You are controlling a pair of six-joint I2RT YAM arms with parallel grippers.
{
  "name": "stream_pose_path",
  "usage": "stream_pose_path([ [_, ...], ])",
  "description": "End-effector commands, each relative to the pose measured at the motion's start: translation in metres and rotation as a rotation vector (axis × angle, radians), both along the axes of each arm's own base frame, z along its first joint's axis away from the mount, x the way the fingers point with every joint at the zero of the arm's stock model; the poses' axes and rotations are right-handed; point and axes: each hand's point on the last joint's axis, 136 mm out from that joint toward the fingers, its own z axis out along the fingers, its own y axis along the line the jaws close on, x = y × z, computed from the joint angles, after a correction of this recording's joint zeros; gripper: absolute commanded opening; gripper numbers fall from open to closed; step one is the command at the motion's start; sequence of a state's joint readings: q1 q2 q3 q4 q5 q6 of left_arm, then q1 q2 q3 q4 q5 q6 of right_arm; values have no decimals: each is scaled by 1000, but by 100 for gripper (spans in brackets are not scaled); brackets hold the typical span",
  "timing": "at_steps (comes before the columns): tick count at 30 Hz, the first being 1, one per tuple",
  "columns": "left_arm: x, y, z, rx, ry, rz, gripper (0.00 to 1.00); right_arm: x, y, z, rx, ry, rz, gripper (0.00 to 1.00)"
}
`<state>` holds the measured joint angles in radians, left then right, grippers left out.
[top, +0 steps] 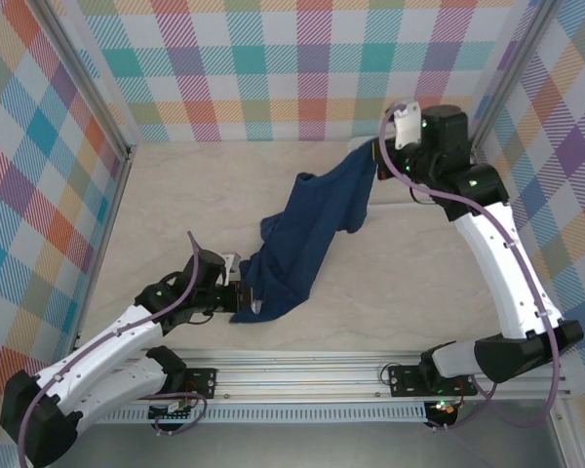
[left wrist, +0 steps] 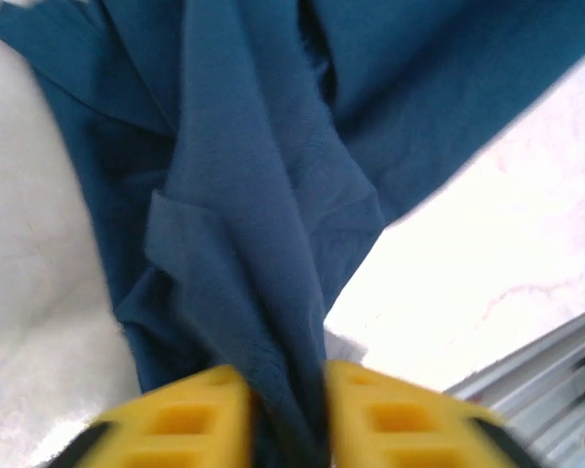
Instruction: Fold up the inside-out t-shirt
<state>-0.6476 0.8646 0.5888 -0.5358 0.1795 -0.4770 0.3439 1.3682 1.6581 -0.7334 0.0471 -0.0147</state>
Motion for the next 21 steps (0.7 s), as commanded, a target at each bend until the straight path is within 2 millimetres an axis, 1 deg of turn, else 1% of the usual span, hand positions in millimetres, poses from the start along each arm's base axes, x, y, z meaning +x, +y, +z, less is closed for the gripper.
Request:
stream_pose_path([
  [1,22,-24,36,-67,-141,-70,75,-9,-44,-70,-166,176,-155,0],
  [3,52,-24,45,12,-221,-31,85,-18,-58,-99,-180,246,-192,0],
  [4,66,-25,46,44,-245,-16,87,-21,-62,-110,-178,271,-199,0],
  [5,82,-33,48,73,-269,-30,88,-24,-62,-122,-169,298,-196,0],
  [7,112,-53,44,120,-282,-64,88,-27,-61,-139,-145,342,-191,0],
  [8,128,-63,36,155,-276,-89,89,-27,-59,-148,-135,363,-190,0],
  [11,177,-84,13,254,-257,-131,89,-28,-55,-166,-111,405,-192,0],
  [12,190,-89,10,267,-249,-140,88,-28,-54,-170,-102,417,-192,0],
  [13,205,-93,-3,285,-220,-147,88,-29,-54,-175,-97,429,-197,0],
  [14,219,-100,-9,277,-196,-157,88,-30,-54,-180,-96,439,-200,0],
  [17,249,-119,-27,247,-133,-206,87,-32,-55,-189,-102,448,-204,0],
  [19,261,-129,-40,255,-92,-242,86,-33,-54,-192,-95,453,-199,0],
  [21,270,-140,-46,253,-67,-278,86,-34,-51,-194,-84,463,-190,0],
])
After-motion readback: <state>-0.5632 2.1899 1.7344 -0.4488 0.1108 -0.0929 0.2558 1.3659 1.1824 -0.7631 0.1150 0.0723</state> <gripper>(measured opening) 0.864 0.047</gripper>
